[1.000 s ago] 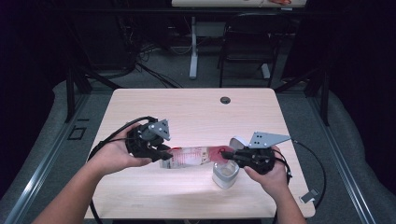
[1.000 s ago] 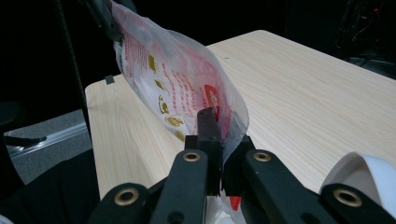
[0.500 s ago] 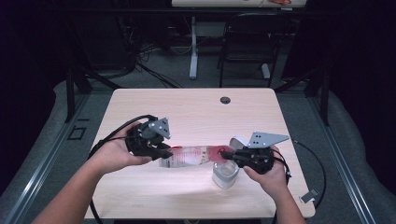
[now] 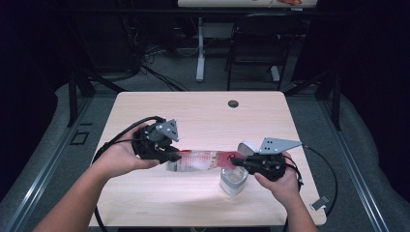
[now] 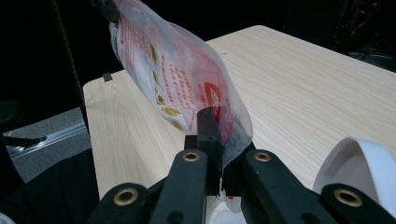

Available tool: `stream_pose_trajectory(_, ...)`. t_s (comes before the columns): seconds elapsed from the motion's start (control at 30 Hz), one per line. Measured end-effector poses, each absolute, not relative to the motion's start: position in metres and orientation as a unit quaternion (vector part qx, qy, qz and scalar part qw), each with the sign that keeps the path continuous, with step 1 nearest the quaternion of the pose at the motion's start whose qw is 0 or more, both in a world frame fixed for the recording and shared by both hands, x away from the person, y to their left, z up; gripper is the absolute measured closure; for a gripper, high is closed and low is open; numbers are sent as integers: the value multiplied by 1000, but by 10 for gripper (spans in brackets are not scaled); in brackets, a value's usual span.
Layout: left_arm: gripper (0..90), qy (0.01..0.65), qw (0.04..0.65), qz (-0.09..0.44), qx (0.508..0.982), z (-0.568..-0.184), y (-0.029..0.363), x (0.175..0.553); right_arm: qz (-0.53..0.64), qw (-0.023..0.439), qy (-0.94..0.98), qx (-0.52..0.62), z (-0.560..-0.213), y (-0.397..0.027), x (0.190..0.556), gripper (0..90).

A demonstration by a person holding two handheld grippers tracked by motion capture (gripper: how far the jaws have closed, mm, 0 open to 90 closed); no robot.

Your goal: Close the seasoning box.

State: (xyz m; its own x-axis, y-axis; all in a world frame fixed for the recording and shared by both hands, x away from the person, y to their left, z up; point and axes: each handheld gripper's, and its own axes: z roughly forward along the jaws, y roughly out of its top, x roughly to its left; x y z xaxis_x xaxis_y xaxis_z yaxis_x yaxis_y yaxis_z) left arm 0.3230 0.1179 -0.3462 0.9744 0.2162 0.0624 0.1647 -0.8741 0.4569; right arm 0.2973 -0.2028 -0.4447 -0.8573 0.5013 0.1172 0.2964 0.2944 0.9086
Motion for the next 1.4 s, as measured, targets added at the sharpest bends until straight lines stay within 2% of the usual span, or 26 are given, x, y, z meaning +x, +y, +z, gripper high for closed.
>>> stream_pose_trajectory(1.4,803,83,235,63,966,-329,101,326,532,93,800,262,-449,-213,296,891)
